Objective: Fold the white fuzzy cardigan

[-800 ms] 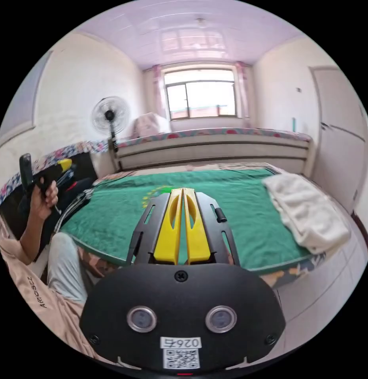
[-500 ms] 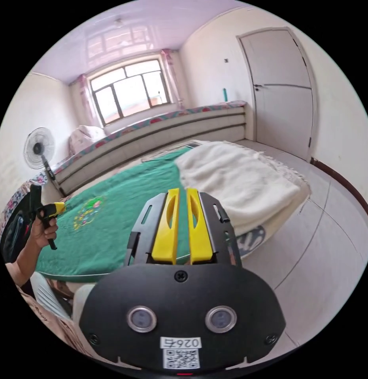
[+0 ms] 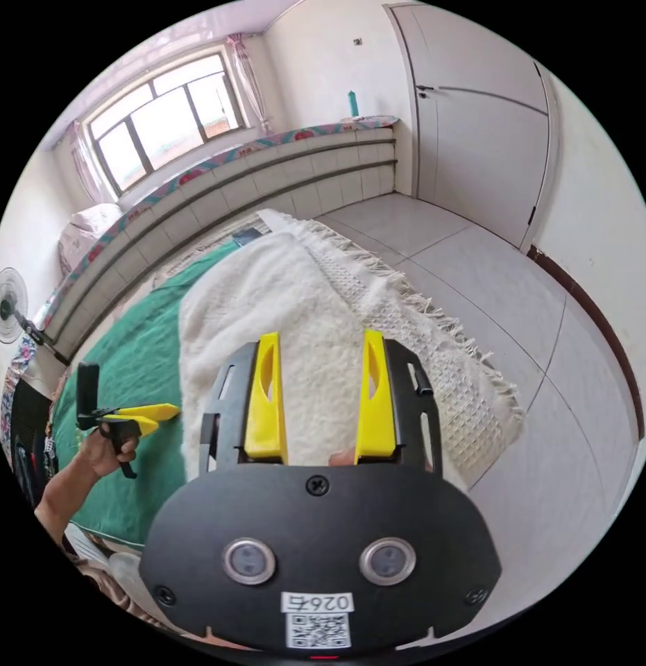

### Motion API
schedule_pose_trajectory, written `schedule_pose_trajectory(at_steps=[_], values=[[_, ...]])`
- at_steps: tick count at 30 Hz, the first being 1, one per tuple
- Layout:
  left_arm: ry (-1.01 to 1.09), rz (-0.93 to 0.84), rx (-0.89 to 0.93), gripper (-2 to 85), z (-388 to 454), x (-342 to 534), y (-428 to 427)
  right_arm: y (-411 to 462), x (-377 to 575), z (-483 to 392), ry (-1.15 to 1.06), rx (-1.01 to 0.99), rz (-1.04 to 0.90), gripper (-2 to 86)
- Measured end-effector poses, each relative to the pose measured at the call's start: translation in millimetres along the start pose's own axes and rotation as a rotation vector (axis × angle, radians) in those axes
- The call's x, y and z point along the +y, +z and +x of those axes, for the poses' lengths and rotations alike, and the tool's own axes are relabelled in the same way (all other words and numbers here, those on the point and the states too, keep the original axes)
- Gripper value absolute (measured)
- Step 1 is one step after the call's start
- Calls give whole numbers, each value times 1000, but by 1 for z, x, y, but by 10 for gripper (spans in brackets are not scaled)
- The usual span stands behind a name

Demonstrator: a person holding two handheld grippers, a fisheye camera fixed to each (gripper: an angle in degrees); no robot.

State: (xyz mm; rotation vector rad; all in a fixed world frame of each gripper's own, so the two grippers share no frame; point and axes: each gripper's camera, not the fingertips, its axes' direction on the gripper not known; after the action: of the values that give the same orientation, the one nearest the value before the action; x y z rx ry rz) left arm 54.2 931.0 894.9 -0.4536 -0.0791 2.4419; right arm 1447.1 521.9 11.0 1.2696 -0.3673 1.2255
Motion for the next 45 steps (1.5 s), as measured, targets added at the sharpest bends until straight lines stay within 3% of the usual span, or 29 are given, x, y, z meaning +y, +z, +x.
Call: schedule_pose_trajectory(at_steps=[3,9,11,14,19,24,29,36,41,45], values=[[-13,19,51,139,-20,-9,15,65,-23,6,-30,46,-163,111],[-13,33,104,146,-43,-9,31,51,-8,-15,-176,-3,-159,52],[-15,20,115,141,-50,-14,41,58,-11,-5,-123,-46,-187,79],[11,-4,96,137,-50,-19,51,60,-2,0,-11,-126,-204,53],[-16,-68,123,75,-63,-12,60,-48,74,-92,-147,-121,7,-3],[1,27,225,44,-67,28,28,-190,200,-251,-343,-52,168,-10],[202,102,251,43,-11,83,-67,-324,312,-391,-476,5,280,-11],[370,268,216,42,82,196,-249,-541,496,-626,-679,-125,461,-11],[466,396,-100,42,157,367,-432,-642,632,-781,-786,-369,534,-10],[451,419,-370,43,192,498,-523,-647,741,-902,-814,-678,444,-10]])
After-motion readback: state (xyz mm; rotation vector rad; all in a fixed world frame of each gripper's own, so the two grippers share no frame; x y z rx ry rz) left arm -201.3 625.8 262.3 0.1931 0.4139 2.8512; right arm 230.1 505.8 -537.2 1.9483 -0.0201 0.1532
